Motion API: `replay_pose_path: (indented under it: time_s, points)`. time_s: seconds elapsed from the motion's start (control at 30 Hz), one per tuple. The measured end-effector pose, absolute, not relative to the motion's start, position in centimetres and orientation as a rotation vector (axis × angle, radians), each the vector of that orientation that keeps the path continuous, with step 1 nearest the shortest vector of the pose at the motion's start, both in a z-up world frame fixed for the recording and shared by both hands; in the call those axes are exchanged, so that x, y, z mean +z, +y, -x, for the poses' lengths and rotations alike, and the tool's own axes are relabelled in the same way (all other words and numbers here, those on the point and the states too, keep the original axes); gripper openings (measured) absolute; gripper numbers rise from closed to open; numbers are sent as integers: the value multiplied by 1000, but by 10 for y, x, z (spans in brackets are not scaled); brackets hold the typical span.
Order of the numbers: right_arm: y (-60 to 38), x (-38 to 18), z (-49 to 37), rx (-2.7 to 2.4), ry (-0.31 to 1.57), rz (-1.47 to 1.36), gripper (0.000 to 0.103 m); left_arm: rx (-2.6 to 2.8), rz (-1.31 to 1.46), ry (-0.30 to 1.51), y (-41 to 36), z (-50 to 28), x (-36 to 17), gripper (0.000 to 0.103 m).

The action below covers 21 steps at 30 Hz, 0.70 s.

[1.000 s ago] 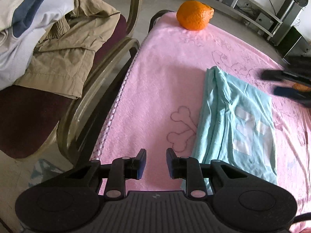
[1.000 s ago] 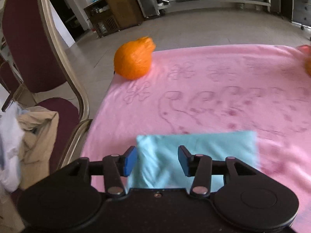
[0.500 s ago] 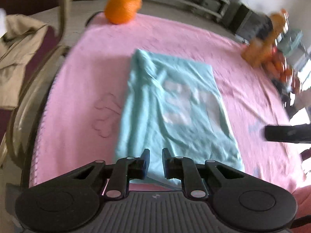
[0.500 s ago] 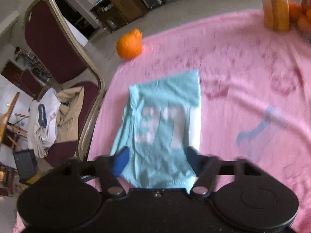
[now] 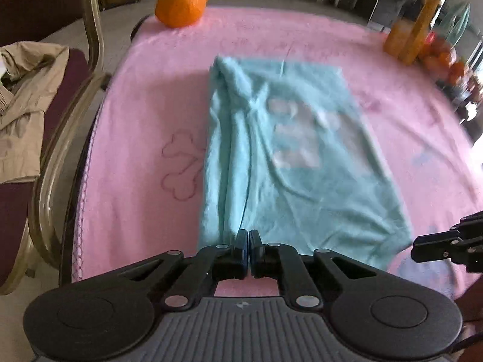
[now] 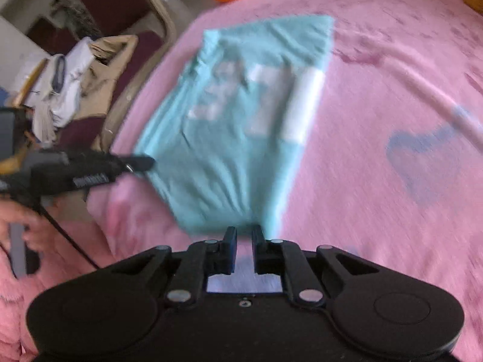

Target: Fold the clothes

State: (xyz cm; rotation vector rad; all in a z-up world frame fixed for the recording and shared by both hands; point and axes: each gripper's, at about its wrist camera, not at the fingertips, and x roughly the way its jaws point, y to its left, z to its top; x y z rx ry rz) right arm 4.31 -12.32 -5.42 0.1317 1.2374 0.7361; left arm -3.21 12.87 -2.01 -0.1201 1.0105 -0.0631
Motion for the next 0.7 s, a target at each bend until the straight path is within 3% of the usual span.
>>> replay_pose_path:
  time_s: [0.17,0.37,0.47,0.53,0.7]
  points:
    - [-154,19,-46,743,1049,-278,19,-189,286,828,143,39,11,10]
    - [-156,64,-76,706,868,-273,31,-72,220,879,117,0,-3,14]
    - [-140,29,-105,621,894,-245,30,-18,164,902,113,-21,-9,14]
    - [-129,-3,-129,547,949,-228,8,16,123,900,115,-35,-10,13]
    - [-135,-68,-165,608,1057,-549,8,-58,167,881,118,-73,-17,7]
